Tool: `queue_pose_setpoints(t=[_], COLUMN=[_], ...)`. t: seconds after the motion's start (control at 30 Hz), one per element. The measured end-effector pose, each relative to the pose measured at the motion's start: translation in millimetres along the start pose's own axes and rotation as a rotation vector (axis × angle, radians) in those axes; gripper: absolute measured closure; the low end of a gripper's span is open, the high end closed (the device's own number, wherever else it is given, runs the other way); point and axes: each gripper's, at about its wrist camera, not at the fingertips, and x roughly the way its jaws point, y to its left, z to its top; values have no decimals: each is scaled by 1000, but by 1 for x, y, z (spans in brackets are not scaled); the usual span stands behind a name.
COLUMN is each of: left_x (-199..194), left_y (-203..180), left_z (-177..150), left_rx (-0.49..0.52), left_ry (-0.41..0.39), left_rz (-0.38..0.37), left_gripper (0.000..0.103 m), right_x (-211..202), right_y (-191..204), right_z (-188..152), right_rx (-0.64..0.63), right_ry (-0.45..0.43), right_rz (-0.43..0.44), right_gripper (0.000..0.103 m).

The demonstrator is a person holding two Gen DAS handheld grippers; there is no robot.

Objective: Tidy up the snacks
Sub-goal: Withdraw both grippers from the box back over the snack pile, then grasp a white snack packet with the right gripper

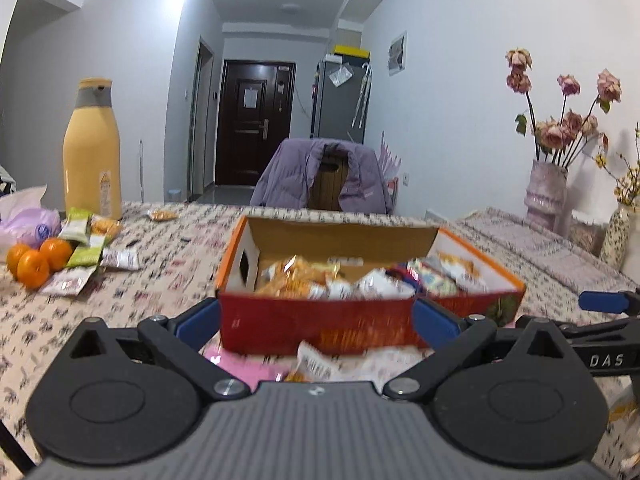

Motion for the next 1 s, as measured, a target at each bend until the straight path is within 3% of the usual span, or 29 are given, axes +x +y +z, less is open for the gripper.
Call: queue_pose_setpoints(t=[0.33,0.57,0.73,0.83,1.0], left_x=[-14,-22,-25,-26,-27], left_y=[13,12,10,8,9], left_z=[-33,-35,-36,-37,-38], left_rx=[-19,-14,-10,-10,-11], left_ry=[70,72,75,77,81], left_rz=[7,-1,1,0,-1], left_gripper=[0,0,0,0,0], right_x=[-10,-5,2,10,9], right_y=[-2,13,25,32,37], right_z=[-32,-39,-40,-41,-44], right_rx=[13,-59,-111,-154,-197], right_ry=[55,66,68,86,85], right_rz=[-20,-63,-49,-68,-73], right_gripper=[3,16,19,33,36])
